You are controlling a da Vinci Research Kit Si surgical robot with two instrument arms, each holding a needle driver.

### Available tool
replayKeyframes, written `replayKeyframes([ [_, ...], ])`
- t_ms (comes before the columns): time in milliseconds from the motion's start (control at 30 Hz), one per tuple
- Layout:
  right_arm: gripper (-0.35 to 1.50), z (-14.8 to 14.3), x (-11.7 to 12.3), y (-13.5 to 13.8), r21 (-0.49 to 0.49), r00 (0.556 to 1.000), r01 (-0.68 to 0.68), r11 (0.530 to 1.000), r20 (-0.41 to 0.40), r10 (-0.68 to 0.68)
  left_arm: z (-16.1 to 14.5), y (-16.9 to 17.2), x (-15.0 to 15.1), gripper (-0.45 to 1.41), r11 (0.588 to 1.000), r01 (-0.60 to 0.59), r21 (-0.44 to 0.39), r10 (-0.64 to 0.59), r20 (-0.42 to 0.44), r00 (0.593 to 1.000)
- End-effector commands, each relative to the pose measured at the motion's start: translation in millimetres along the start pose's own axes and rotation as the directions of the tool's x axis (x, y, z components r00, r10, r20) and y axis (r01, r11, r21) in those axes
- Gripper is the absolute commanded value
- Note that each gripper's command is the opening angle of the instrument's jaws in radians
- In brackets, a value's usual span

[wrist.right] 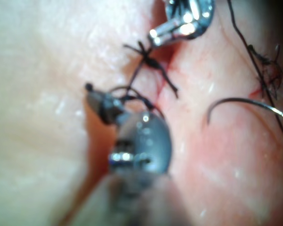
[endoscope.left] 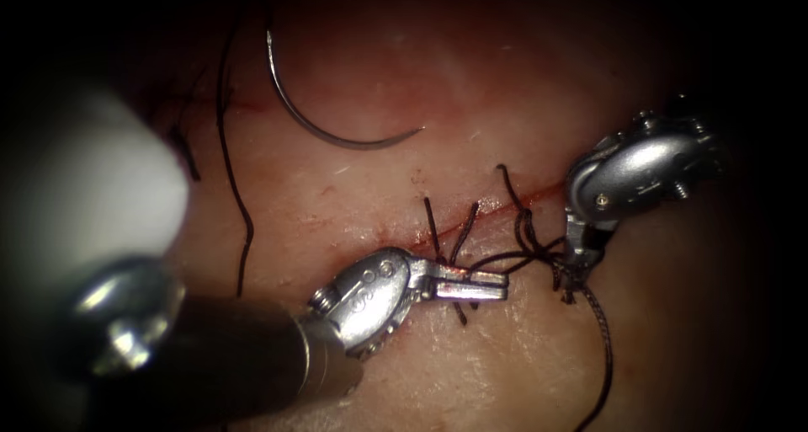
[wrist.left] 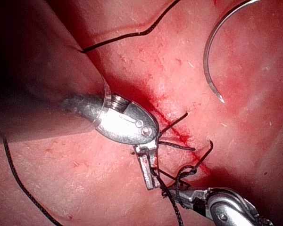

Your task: Wound Closure

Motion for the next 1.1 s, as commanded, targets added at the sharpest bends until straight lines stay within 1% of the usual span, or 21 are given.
replayKeyframes([
  [33,-0.35,-0.5,-1.1,0.8,-0.015,1.0,-0.005,1.0,-0.004,0.005,0.8,1.8,-1.5,-0.45,1.0,0.008,0.011,-0.008,0.0,1.0],
  [133,-0.35,-1.5,-1.6,0.8,-0.047,1.0,-0.02,0.999,-0.022,0.019,1.6,4.0,-3.1,-0.45,1.0,0.015,0.019,-0.015,0.002,1.0],
  [233,-0.35,-2.6,-2.0,1.0,-0.095,0.996,-0.06,0.994,-0.068,0.053,2.9,5.7,-4.9,-0.45,0.999,0.027,0.027,-0.028,0.008,1.0],
  [300,-0.35,-3.7,-2.4,1.4,-0.136,0.99,-0.1,0.986,-0.109,0.086,4.1,6.3,-6.1,-0.45,0.999,0.034,0.025,-0.035,0.011,0.999],
  [333,-0.35,-4.6,-2.7,1.7,-0.179,0.986,-0.132,0.975,-0.129,0.11,5.0,6.5,-6.7,-0.45,0.999,0.041,0.021,-0.041,0.012,0.999],
  [367,-0.35,-4.6,-2.7,1.7,-0.179,0.986,-0.132,0.975,-0.129,0.11,5.0,6.5,-6.7,-0.45,0.999,0.041,0.021,-0.041,0.012,0.999],
  [400,-0.35,-5.6,-3.0,2.0,-0.237,0.98,-0.166,0.957,-0.15,0.133,5.7,6.6,-7.2,-0.45,0.999,0.048,0.021,-0.048,0.01,0.999],
  [433,-0.35,-6.2,-3.2,2.2,-0.251,0.975,-0.185,0.95,-0.164,0.147,5.9,6.7,-7.4,-0.45,0.999,0.047,0.019,-0.047,0.01,0.999],
  [467,-0.35,-6.2,-3.2,2.2,-0.251,0.975,-0.185,0.95,-0.164,0.147,5.9,6.7,-7.4,-0.45,0.999,0.047,0.019,-0.047,0.01,0.999],
  [533,-0.35,-7.6,-3.4,2.7,-0.288,0.965,-0.231,0.929,-0.193,0.18,6.3,6.8,-7.5,-0.45,0.999,0.051,0.02,-0.051,0.008,0.999],
  [667,-0.35,-8.7,-3.3,3.0,-0.307,0.952,-0.271,0.912,-0.223,0.208,6.4,7.2,-7.5,-0.45,0.999,0.05,0.02,-0.05,0.002,0.999],
  [800,-0.35,-8.3,-3.6,3.2,-0.334,0.942,-0.304,0.892,-0.247,0.229,6.5,8.4,-7.6,-0.45,0.999,0.052,0.018,-0.051,-0.014,0.999],
  [867,-0.35,-7.5,-4.1,3.5,-0.344,0.935,-0.322,0.882,-0.262,0.239,6.7,9.1,-7.7,-0.45,0.998,0.055,0.014,-0.054,-0.022,0.998],
  [933,-0.35,-5.8,-5.0,4.0,-0.364,0.926,-0.35,0.863,-0.273,0.26,7.8,11.0,-7.5,-0.45,0.998,0.064,0.016,-0.064,-0.034,0.997],
  [1033,-0.35,-5.0,-5.4,4.0,-0.376,0.916,-0.376,0.847,-0.289,0.278,8.3,11.9,-7.2,-0.45,0.998,0.064,0.016,-0.063,-0.037,0.997],
  [1100,-0.35,-4.1,-5.9,3.9,-0.391,0.895,-0.429,0.814,-0.307,0.324,8.9,13.1,-7.0,-0.45,0.997,0.069,0.016,-0.068,-0.04,0.997],
])
